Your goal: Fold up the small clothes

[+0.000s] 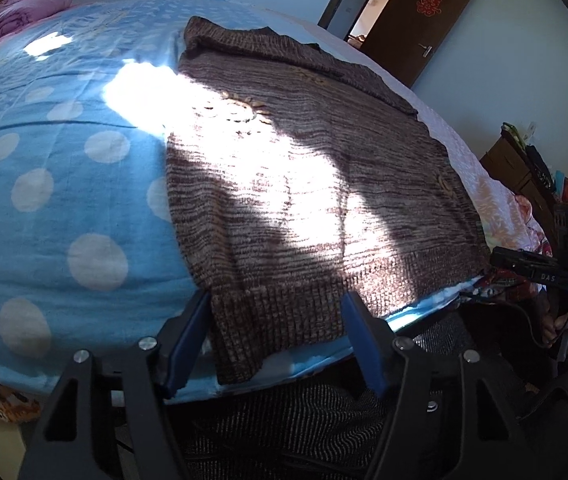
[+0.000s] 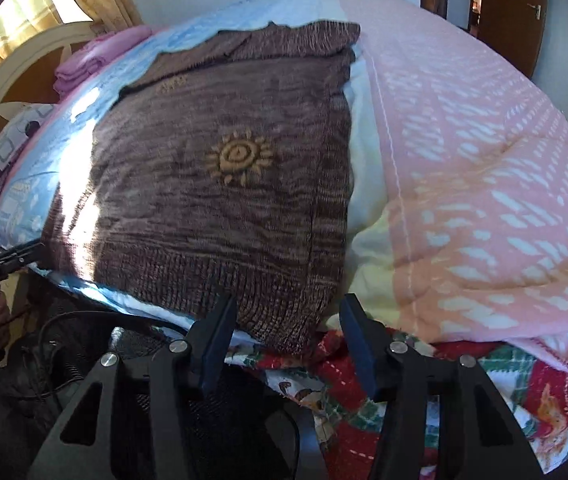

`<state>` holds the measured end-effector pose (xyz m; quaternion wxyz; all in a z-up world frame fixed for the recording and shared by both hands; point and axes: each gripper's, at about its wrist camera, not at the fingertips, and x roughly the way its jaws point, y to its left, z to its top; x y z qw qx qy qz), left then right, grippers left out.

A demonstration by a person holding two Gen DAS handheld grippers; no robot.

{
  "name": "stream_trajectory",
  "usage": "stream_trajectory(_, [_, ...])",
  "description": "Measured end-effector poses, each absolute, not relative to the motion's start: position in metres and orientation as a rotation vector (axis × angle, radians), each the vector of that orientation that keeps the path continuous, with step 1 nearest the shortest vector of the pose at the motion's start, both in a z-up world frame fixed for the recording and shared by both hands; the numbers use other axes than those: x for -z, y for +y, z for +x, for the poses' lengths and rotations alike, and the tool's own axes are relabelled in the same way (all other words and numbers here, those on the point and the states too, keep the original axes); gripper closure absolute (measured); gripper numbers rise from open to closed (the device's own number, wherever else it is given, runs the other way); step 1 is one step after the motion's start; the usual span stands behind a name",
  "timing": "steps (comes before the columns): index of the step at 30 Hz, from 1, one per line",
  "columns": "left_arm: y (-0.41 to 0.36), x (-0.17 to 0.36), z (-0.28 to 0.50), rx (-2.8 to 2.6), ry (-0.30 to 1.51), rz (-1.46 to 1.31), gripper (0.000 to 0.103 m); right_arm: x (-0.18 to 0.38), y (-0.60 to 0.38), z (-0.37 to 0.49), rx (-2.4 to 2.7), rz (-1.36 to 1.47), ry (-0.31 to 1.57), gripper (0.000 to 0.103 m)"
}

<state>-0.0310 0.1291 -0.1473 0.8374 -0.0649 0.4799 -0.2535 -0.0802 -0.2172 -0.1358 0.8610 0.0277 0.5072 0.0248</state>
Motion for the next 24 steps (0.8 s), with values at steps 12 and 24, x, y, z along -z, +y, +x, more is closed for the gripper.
stream_trajectory(12, [0.134, 0.153, -0.022, 0.447, 1.033, -0.160, 0.088, 0.156, -0.184, -0.073, -0.043, -0.147, 1.166, 0.079])
stream_trajectory(24, [0.145, 0.125, -0.006, 0.513, 1.004, -0.289, 0.092, 0.098, -0.222, -0.058, -0.232, 0.264, 1.018, 0.096])
